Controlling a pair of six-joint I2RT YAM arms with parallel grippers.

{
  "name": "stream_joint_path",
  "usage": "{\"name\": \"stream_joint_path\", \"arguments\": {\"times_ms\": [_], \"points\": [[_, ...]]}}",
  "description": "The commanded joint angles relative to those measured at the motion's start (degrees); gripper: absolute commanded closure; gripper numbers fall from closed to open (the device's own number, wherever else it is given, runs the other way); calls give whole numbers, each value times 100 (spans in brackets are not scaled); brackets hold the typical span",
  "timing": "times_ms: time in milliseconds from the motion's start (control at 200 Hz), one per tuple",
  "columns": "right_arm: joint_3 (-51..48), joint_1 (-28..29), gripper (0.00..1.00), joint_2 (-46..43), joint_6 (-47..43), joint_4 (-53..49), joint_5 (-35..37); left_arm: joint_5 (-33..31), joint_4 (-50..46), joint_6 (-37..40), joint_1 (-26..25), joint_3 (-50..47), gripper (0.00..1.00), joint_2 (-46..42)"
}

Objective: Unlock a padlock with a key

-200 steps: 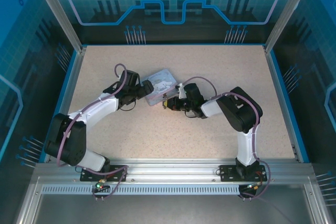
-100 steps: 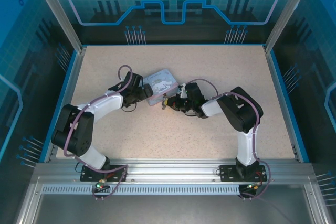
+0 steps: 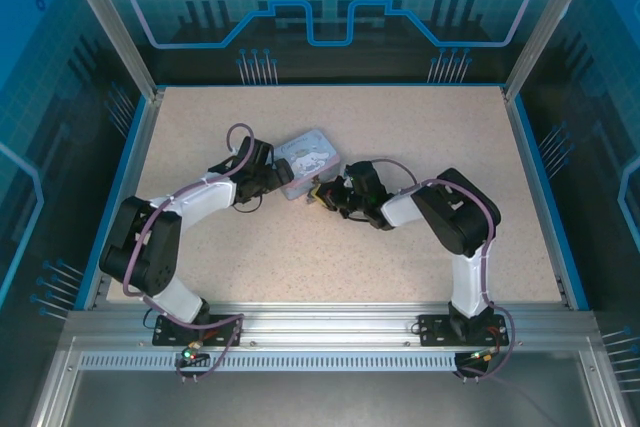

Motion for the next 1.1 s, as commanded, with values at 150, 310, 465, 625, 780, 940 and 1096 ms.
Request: {"name": "stream_joint_path", "arguments": {"times_ms": [150, 310, 465, 625, 780, 940, 1096], "points": [[496, 141, 100, -214, 1028, -911, 1145, -24, -320, -33, -42, -148, 1, 282], [545, 132, 100, -271, 1201, -892, 1577, 14, -352, -60, -40, -140, 2, 398], [618, -103, 100, -313, 829, -1046, 1541, 67, -359, -86, -38, -135, 3, 477], [690, -530, 100, -298, 169, -1271, 1009, 93, -349, -97, -40, -148, 4, 495], [455, -812, 100, -474, -97, -1256, 783, 117, -318, -117, -40, -146, 4, 504], [230, -923, 100, -861, -434, -1299, 632, 128, -332, -89, -38, -73, 2, 459], [-91, -1018, 100, -1328, -846, -1512, 482, 128, -472, 22, -14, 131, 1, 268]]}}
